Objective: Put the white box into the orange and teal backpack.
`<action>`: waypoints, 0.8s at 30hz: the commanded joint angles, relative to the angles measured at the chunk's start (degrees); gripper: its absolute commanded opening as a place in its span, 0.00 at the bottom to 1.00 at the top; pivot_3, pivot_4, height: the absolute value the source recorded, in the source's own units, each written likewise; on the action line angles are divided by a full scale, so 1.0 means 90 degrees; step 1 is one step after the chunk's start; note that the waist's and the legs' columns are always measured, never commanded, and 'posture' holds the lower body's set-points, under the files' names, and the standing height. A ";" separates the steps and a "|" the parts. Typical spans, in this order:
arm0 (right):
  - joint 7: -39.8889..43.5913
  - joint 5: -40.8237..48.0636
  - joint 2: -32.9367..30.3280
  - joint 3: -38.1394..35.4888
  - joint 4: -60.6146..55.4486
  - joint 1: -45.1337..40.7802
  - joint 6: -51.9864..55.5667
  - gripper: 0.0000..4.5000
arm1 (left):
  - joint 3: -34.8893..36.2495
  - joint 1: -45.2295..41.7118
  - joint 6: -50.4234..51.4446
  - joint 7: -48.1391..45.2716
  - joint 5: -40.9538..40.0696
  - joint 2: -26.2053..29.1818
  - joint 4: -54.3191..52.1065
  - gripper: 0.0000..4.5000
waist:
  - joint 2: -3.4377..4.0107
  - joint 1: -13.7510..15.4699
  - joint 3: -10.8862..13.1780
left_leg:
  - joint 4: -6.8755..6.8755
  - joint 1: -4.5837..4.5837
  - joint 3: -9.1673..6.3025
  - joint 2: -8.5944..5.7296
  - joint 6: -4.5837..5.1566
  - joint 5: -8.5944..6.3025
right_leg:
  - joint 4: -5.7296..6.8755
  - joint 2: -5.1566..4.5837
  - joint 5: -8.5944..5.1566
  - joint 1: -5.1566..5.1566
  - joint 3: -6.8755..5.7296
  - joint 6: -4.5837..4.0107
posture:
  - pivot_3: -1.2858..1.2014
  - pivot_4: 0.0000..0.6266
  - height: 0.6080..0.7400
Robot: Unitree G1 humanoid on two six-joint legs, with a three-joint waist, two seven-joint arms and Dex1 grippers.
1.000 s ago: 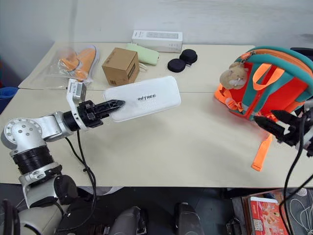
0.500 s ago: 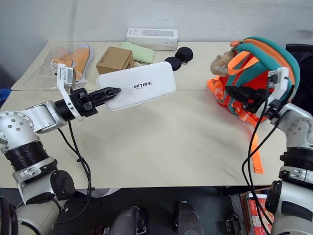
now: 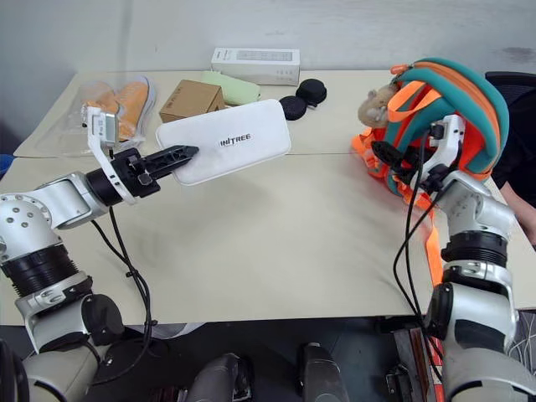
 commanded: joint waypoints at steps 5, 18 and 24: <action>-0.0709 -0.0267 0.0276 -0.0230 0.0945 -0.0804 -0.1262 0.91 | -0.0056 -0.0099 -0.0381 0.0028 -0.0268 0.0094 -0.0020 0.28 | 0.0001 0.0001 0.0000 | -0.0001 -0.0002 0.0000 0.0000 0.0000 0.0000 | 0.0000 0.0000 0.0000 -0.0001 0.0013 0.0000 | 0.52 0.24 1.00; 0.0300 0.0018 0.0227 -0.0174 0.0415 -0.0583 -0.0937 0.01 | -0.0085 -0.0005 -0.0654 0.0073 -0.0276 0.0148 0.0054 0.28 | 0.0002 -0.0013 0.0001 | -0.0003 -0.0002 0.0005 0.0002 0.0000 0.0000 | 0.0002 0.0002 0.0000 -0.0003 0.0019 0.0000 | 0.52 0.24 1.00; 0.1548 0.0858 -0.0141 0.0212 -0.1948 0.0292 0.0956 0.01 | -0.0191 -0.0154 -0.0896 -0.0069 -0.0212 0.0423 0.0308 0.28 | 0.0005 0.0007 0.0004 | -0.0007 -0.0004 0.0005 0.0004 0.0000 0.0000 | 0.0000 0.0004 0.0000 -0.0007 0.0020 0.0000 | 0.52 0.24 1.00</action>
